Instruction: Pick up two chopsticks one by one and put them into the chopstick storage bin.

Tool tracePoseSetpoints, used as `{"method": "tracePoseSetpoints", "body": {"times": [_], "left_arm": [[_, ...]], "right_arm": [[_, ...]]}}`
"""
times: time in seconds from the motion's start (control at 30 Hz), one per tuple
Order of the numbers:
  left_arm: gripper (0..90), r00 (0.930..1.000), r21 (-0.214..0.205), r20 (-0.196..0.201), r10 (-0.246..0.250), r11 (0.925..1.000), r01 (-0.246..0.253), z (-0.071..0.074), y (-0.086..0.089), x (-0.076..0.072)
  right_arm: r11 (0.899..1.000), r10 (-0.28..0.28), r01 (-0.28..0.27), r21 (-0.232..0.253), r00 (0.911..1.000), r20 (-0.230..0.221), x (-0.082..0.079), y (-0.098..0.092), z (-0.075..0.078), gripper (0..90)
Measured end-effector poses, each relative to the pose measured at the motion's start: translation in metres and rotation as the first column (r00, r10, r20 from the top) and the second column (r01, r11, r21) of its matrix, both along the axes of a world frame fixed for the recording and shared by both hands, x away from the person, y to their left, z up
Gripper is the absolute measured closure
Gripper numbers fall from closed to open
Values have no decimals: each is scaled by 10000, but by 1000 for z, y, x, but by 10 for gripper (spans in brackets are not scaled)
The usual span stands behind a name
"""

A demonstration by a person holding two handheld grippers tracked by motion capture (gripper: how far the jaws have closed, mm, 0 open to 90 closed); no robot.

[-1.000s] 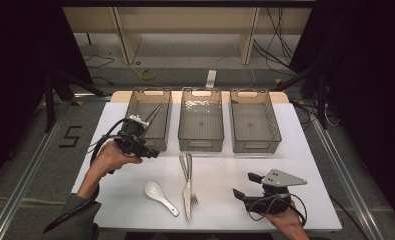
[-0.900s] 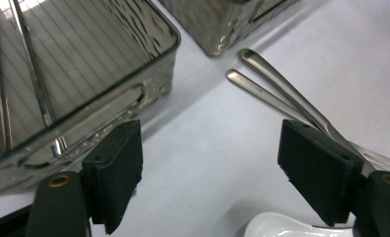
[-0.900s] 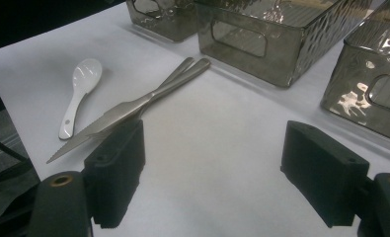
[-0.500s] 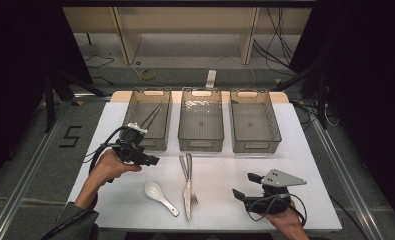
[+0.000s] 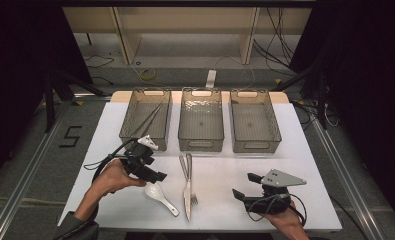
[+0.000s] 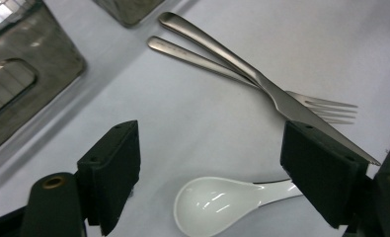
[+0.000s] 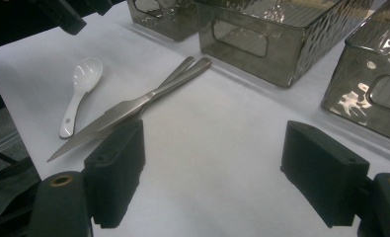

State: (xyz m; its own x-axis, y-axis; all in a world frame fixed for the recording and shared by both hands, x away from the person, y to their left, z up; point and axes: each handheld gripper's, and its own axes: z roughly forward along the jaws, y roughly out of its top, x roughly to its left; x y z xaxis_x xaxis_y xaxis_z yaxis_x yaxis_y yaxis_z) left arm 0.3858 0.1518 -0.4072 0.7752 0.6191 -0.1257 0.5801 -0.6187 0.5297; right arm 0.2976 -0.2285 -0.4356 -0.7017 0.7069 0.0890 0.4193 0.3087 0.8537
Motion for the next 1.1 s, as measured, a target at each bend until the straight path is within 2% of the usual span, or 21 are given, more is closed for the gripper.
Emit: {"method": "tracePoseSetpoints", "body": {"times": [0.2, 0.37, 0.73, 0.97, 1.07, 1.1], "left_arm": [[221, 9991, 244, -83, -409, 9989, 411, -7, -4, -8], [207, 9967, 644, -187, -788, 9947, 799, -14, -7, -14], [201, 9821, 1274, -334, -1851, 9739, 1879, -22, -21, -28], [206, 9718, 1369, -435, -2319, 9621, 2358, -28, -29, -36], [212, 9726, 1366, -415, -2288, 9630, 2324, -30, -31, -36], [240, 9752, 1314, -359, -2182, 9664, 2210, -30, -31, -35]], "right_arm": [[10000, 67, -67, -29, 10000, 30, 0, 1, 0, 256], [10000, 50, -50, -10, 10000, -5, 0, 0, 0, 256], [10000, 64, -64, -1, 10000, -3, 1, -1, -1, 255], [10000, 61, -61, 2, 10000, -16, 1, -2, -1, 256], [10000, 62, -62, 2, 10000, -14, 1, -2, -1, 255], [10000, 52, -52, -14, 10000, -33, 1, -2, -1, 255]]}}
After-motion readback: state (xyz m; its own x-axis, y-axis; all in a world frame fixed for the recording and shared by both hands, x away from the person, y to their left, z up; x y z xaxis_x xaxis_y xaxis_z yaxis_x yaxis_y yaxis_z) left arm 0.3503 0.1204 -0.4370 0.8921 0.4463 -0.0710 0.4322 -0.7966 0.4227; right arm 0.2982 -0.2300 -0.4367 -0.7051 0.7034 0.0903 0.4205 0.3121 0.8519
